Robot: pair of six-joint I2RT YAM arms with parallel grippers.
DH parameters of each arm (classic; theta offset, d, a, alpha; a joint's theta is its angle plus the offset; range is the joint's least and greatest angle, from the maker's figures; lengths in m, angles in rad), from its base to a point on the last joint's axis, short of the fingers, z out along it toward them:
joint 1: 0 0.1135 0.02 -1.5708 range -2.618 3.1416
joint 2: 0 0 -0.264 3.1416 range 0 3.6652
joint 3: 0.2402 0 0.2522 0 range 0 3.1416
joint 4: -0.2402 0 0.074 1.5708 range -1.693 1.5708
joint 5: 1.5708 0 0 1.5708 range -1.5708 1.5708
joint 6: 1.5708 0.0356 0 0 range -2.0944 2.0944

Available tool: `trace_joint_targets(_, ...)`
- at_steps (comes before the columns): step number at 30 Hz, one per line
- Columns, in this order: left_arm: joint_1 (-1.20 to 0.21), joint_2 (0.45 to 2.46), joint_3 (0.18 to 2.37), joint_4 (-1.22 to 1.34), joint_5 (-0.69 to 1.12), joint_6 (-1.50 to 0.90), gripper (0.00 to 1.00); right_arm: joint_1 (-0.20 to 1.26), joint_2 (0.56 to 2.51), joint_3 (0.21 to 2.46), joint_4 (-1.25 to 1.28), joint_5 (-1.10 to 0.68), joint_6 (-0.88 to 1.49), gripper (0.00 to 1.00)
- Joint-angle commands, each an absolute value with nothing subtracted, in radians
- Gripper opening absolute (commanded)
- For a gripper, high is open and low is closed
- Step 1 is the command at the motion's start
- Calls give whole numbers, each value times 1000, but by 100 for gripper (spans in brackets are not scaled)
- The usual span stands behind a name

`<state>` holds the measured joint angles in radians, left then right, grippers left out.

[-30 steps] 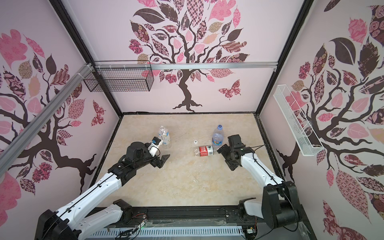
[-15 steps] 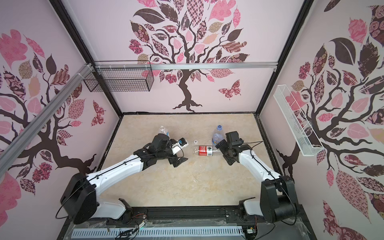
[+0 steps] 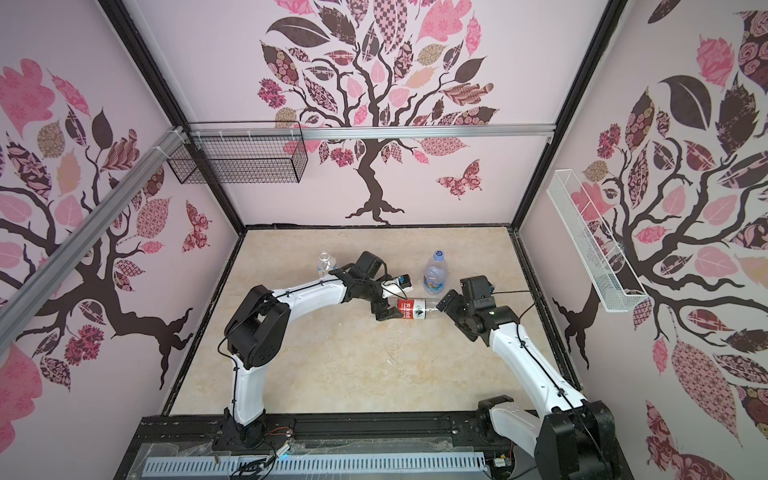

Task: Screw on the bottle caps
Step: Pick up the plastic bottle at the center of the board.

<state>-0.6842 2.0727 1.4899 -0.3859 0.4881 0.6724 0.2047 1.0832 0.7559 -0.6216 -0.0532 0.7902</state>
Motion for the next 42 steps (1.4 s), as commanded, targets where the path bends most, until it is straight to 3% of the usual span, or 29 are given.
trace_joint_targets(1,-706,2100,1505,-464,519,747,88,196,1053,757,-650,-58,747,97)
trace_joint_targets(6,-728,2143,1537,-476,460,715,70,196,1032,745,-647,-73,733,96)
trace_joint_targets(12,-746,2086,1446,-440,422,730,57,188,1009,730,-653,-112,732,96)
trace_joint_targets(19,-751,1918,1227,-305,453,628,56,159,1006,632,-547,-215,869,97)
trace_joint_targets(26,-755,1780,1058,-131,475,528,56,159,1084,546,-254,-376,1060,94)
trace_joint_targets(42,-757,1679,956,12,488,400,56,221,1139,588,-105,-473,1031,72)
